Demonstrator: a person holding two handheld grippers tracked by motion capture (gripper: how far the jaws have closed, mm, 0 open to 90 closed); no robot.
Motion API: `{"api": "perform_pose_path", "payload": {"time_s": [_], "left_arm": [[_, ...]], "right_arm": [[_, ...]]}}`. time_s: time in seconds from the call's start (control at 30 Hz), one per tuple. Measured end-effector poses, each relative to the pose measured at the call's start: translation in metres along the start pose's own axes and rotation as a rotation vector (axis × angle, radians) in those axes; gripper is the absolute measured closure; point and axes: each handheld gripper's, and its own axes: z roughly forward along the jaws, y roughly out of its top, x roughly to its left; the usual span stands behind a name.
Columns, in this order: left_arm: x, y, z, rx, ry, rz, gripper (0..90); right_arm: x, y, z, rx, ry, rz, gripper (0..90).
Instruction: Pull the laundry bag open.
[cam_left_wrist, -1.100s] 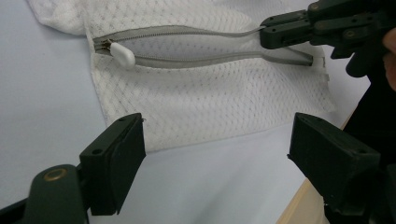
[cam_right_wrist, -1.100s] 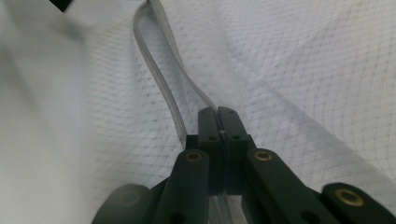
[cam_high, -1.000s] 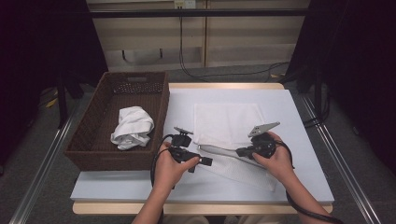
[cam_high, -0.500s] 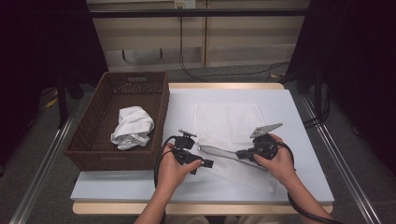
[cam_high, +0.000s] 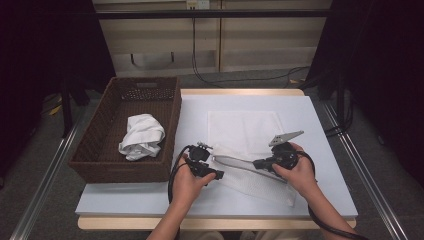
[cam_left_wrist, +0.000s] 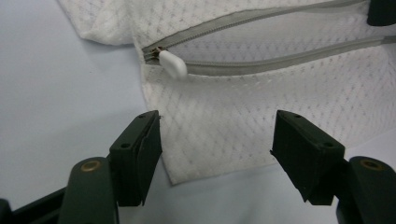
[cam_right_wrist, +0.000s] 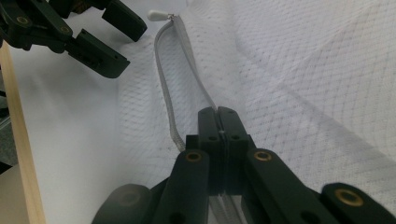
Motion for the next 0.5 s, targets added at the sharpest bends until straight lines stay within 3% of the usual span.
{"api": "perform_pose_path", "payload": {"time_s": [0.2, 0.3, 0.5], "left_arm": [[0.001, 0.000, -0.002, -0.015, 0.000, -0.016, 32.9], [0.001, 0.000, -0.002, -0.013, -0.012, -0.019, 33.0], [0.004, -0.001, 0.000, -0.005, 0.004, -0.007, 34.9]], "right_arm": [[-0.001, 0.004, -0.009, -0.028, -0.002, 0.005, 89.7], [0.000, 0.006, -0.009, -0.016, -0.004, 0.004, 89.8], [0.001, 0.008, -0.011, -0.015, -0.007, 0.002, 89.8]]}}
